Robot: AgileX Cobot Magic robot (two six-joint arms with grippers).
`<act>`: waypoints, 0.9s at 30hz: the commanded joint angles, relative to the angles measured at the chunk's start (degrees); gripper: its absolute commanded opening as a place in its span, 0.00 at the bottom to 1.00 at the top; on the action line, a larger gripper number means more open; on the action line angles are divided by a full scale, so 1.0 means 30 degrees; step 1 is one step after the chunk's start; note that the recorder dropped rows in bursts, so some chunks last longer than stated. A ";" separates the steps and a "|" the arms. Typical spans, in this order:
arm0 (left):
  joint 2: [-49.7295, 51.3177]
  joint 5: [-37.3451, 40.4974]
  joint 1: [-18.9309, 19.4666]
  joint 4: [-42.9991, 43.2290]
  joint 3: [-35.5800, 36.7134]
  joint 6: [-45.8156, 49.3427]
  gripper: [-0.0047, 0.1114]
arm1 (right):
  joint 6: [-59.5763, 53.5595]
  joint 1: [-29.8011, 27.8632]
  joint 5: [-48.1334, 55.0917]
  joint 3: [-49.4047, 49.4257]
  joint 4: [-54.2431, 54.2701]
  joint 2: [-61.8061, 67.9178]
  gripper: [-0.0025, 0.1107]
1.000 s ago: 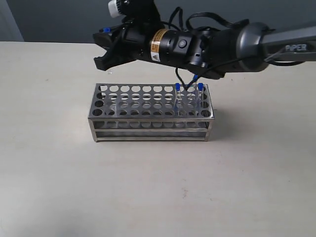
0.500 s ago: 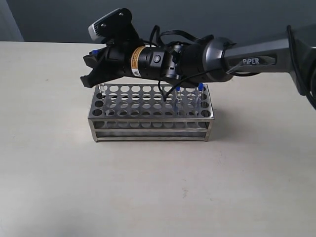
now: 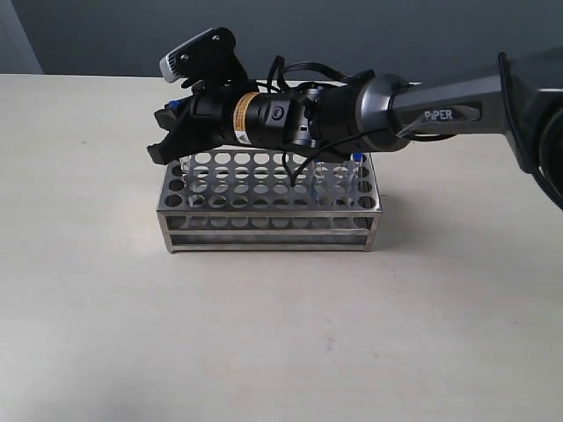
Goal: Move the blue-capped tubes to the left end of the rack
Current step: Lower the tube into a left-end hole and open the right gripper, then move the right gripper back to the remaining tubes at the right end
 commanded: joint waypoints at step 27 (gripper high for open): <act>-0.0070 -0.0089 -0.0171 -0.0072 0.0063 -0.0049 0.04 | -0.0879 -0.0537 1.0668 0.0196 -0.1078 -0.5735 0.27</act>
